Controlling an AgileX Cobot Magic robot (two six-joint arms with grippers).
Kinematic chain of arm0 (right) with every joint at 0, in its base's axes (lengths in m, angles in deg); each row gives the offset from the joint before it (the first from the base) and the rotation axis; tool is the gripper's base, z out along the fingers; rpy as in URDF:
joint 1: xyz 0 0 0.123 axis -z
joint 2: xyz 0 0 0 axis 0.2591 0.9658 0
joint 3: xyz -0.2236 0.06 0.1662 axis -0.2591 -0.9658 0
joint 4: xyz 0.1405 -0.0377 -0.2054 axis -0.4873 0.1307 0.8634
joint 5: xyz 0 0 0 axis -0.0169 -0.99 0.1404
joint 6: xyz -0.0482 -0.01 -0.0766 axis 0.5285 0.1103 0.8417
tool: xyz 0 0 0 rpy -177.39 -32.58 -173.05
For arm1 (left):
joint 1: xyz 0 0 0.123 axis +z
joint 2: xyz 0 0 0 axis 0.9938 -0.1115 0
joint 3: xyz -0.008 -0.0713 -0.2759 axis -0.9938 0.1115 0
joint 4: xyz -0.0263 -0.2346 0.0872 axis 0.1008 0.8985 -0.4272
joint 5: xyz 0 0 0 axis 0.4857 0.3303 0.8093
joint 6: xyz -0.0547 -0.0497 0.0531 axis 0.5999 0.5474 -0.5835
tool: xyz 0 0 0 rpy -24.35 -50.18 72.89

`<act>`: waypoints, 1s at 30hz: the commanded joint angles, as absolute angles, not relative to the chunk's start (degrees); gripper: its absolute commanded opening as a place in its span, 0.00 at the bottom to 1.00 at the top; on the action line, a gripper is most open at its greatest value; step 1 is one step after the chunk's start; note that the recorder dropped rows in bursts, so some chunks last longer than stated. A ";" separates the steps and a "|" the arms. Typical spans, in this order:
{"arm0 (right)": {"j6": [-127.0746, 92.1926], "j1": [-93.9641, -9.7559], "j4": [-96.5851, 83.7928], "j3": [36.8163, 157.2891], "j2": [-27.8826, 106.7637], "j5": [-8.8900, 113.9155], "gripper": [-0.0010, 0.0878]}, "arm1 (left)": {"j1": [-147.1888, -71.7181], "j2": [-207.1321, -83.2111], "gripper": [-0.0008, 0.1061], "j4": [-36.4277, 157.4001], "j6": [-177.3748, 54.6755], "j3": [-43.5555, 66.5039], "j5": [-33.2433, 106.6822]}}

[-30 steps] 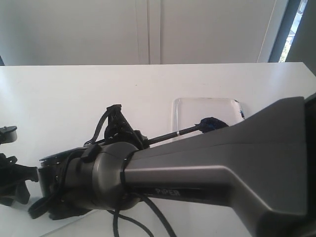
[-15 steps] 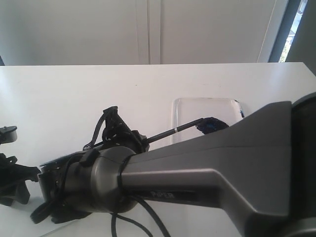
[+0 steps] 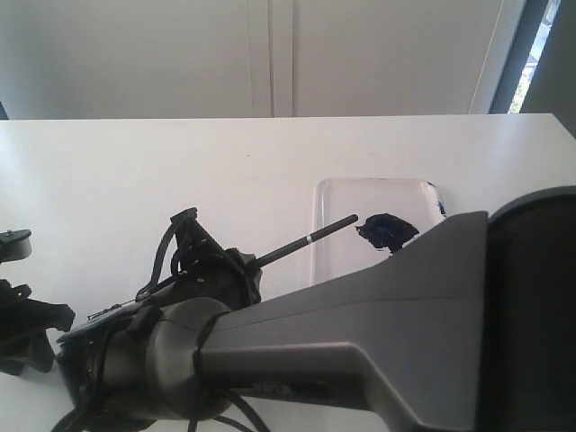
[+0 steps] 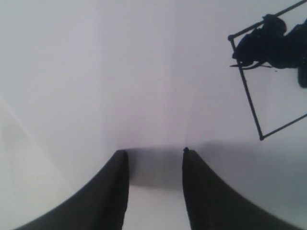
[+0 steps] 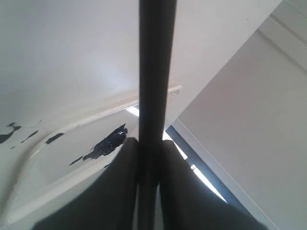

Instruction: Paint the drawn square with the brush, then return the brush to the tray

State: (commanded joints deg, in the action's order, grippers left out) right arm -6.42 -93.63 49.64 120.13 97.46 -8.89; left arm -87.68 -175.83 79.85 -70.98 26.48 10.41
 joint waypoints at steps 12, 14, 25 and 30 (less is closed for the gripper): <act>-6.42 -95.21 50.20 120.13 97.46 -8.89 0.01 | -87.68 -175.83 0.41 79.99 -70.98 26.48 10.29; -6.50 -95.49 50.20 120.13 97.46 -8.89 0.01 | -87.68 -175.83 0.41 79.99 -70.98 26.48 10.29; -6.50 -96.76 50.07 120.13 97.46 -8.89 0.01 | -87.68 -175.83 0.41 80.93 -71.25 26.48 10.29; -6.50 -96.76 49.71 120.13 97.46 -8.89 0.01 | -87.68 -175.83 0.41 81.19 -71.37 26.48 10.29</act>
State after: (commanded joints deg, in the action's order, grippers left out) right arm -6.50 -96.76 49.71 120.13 97.46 -8.89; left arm -87.68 -175.83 81.19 -71.37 26.48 10.29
